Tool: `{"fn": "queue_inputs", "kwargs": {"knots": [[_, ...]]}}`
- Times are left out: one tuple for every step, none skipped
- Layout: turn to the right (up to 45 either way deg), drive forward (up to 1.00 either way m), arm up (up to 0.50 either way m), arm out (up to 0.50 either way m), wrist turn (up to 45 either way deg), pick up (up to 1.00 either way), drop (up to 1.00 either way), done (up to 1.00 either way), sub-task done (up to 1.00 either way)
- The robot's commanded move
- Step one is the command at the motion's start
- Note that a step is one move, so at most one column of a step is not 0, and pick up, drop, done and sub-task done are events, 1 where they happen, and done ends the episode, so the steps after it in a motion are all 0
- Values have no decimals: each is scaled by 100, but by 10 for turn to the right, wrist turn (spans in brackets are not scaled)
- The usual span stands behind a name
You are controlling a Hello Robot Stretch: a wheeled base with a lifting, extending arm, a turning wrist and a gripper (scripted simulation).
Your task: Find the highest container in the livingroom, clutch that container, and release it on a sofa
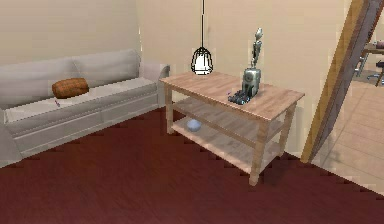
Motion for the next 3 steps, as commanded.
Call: {"fn": "queue_inputs", "kwargs": {"knots": [[0, 0, 38, 0, 0, 0, 0, 0, 0], [0, 0, 0, 50, 0, 0, 0, 0, 0], [0, 0, 0, 0, 450, 0, 0, 0, 0]]}}
